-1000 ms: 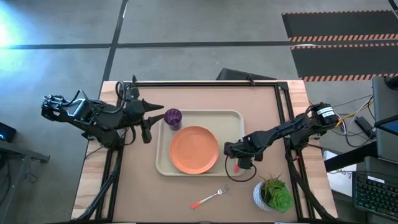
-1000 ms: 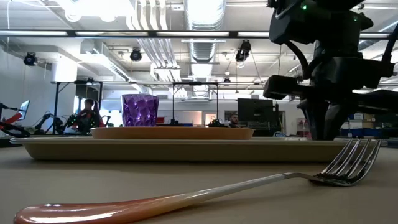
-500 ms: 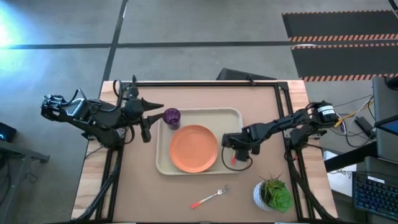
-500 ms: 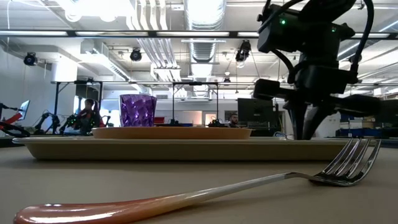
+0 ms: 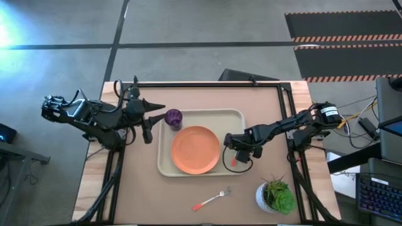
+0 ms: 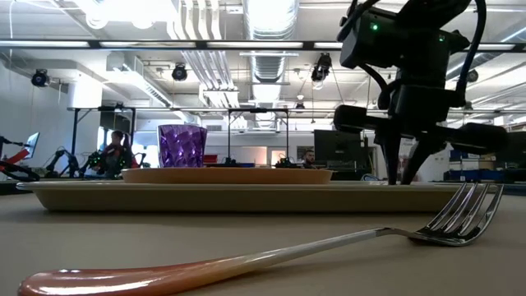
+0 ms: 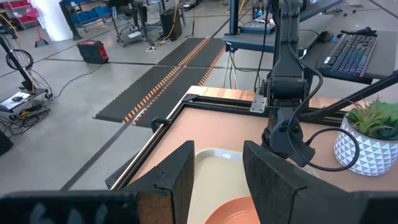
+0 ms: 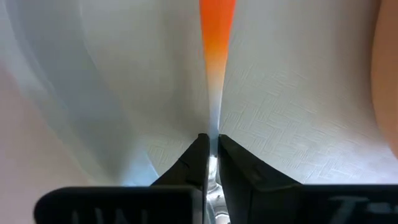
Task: Pick and place plate/cup/fork/spoon on tray
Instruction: Put the orange spoon on the beige tray, then put the orange fork on the beige tray
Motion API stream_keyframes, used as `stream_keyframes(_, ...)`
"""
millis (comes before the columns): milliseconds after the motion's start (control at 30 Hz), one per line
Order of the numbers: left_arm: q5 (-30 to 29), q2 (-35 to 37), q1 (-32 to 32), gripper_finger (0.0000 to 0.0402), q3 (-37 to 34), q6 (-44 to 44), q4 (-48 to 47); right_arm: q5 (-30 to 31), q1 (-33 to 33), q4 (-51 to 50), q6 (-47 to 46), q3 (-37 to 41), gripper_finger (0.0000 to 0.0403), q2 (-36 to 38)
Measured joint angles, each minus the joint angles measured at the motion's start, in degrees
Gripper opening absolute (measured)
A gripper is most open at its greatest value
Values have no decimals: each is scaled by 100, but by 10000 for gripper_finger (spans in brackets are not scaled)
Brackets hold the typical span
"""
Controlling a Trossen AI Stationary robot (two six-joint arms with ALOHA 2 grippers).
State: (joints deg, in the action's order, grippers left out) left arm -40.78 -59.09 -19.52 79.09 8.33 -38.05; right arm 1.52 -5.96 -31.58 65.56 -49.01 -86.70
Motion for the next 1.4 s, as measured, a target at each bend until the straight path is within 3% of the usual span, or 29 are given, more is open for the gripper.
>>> stream_keyframes(267, -1, 0, 1, 120, 0, 33, 26, 196, -23, -1, -42, -126, 56, 77)
stream_keyframes(400, -1, 0, 1, 120, 0, 33, 57, 1010, -66, -12, -172, -491, 66, 221)
stream_keyframes(467, -1, 0, 1, 120, 0, 33, 64, 1478, -102, -100, -726, -776, 68, 284)
stream_keyframes(567, -1, 5, -1, 120, 0, 42, 85, 1706, -139, -685, -2642, -1403, 69, 330)
stream_keyframes(767, 30, 22, -3, 120, 2, 306, 155, 1560, -129, -1718, -7487, -2669, 70, 357)
stream_keyframes(900, 42, 23, -3, 120, 2, 313, 131, 1025, -191, -1708, -8913, -3118, 70, 377)
stream_keyframes(1100, 62, 129, -3, 120, 4, 294, -105, 994, -565, -1488, -11494, -3355, 68, 108)
stream_keyframes(1300, 56, 357, -3, 120, 2, 278, -665, 970, -1234, -1063, -13938, -3359, 68, -613)
stream_keyframes(1400, 56, 491, -3, 120, 3, 278, -833, 457, -1478, -998, -14836, -3410, 66, -1050)
